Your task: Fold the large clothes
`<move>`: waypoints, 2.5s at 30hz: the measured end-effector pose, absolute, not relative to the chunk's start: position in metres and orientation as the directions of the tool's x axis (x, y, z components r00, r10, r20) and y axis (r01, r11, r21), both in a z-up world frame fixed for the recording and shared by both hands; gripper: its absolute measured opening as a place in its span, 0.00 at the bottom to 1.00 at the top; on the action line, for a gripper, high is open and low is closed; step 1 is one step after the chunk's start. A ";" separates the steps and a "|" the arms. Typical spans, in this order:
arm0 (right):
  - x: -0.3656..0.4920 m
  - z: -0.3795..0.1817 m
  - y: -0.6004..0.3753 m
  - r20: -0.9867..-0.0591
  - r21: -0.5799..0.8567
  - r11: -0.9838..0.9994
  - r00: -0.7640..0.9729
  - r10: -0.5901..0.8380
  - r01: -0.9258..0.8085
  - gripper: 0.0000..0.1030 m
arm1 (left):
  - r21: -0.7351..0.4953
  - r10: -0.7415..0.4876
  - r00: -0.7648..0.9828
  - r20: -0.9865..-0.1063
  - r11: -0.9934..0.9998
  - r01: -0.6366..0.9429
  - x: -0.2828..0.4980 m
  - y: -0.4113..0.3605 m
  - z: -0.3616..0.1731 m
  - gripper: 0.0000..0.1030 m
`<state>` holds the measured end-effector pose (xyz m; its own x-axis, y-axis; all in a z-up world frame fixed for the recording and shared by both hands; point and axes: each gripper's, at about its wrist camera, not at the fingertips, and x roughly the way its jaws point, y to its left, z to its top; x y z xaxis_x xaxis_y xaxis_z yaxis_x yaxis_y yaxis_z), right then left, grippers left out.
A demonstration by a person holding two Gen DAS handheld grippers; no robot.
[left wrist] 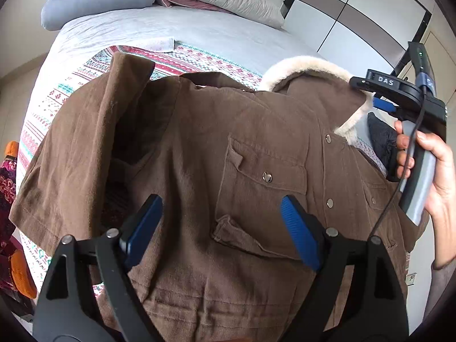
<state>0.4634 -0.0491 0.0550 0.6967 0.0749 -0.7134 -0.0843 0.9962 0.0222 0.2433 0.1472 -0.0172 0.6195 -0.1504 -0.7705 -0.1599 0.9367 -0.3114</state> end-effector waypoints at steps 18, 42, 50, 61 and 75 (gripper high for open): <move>0.363 -0.058 0.030 -0.930 0.078 0.816 0.254 0.267 -0.573 0.17 | -0.268 -0.101 0.597 -0.796 0.943 -0.198 0.238 0.158 -0.020 0.83; 0.542 -0.045 -0.050 -0.862 -0.087 0.948 0.500 0.082 -0.306 0.56 | -0.227 -0.203 0.448 -0.871 0.974 0.001 0.480 0.084 -0.042 0.18; 0.525 -0.033 -0.076 -0.799 -0.125 0.978 0.601 0.001 -0.168 0.12 | -0.221 -0.190 0.635 -0.749 0.975 0.030 0.408 0.101 -0.015 0.13; 0.480 0.030 -0.172 -0.607 0.070 0.961 0.776 -0.172 0.268 0.10 | -0.060 -0.115 0.824 -0.556 0.993 0.098 0.485 0.013 0.061 0.11; 0.477 0.005 -0.200 -0.736 0.219 0.971 0.670 0.101 0.094 0.59 | -0.065 -0.069 0.631 -0.773 0.997 0.029 0.467 0.091 0.011 0.75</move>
